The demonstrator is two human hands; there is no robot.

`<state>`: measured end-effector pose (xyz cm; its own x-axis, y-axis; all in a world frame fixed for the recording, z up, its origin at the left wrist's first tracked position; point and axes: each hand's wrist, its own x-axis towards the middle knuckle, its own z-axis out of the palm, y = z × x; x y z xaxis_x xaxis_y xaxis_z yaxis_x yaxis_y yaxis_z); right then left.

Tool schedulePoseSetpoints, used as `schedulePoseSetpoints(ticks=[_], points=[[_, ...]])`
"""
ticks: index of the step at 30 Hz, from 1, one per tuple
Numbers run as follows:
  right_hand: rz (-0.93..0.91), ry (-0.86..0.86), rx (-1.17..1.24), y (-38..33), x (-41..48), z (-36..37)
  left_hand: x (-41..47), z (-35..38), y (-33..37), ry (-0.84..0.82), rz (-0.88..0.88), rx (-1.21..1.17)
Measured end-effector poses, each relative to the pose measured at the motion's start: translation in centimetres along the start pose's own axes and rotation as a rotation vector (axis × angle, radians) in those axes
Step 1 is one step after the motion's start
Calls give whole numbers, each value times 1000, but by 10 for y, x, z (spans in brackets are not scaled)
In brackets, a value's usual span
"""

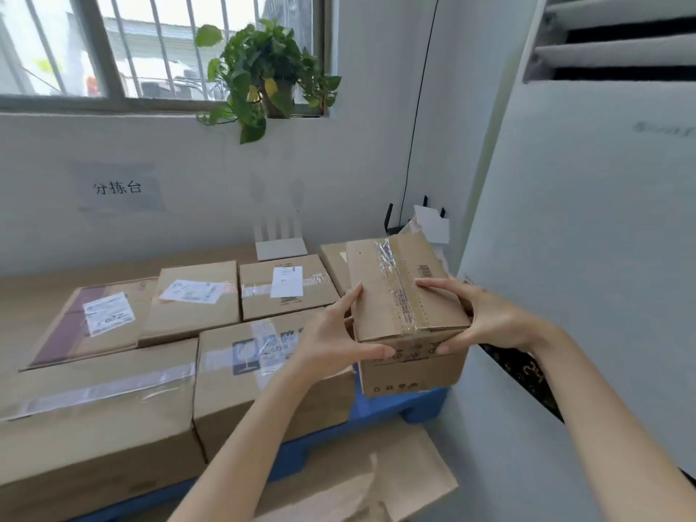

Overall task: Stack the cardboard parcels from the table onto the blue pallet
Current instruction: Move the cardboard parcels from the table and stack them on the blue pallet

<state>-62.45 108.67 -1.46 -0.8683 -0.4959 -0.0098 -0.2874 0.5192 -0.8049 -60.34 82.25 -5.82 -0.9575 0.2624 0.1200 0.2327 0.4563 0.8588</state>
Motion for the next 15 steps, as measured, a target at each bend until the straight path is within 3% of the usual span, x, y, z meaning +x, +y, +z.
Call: schedulePoseSetpoints(ticks=[15], points=[[154,-133,61,128,-1,30,11,85,-50,-171,-205,266]])
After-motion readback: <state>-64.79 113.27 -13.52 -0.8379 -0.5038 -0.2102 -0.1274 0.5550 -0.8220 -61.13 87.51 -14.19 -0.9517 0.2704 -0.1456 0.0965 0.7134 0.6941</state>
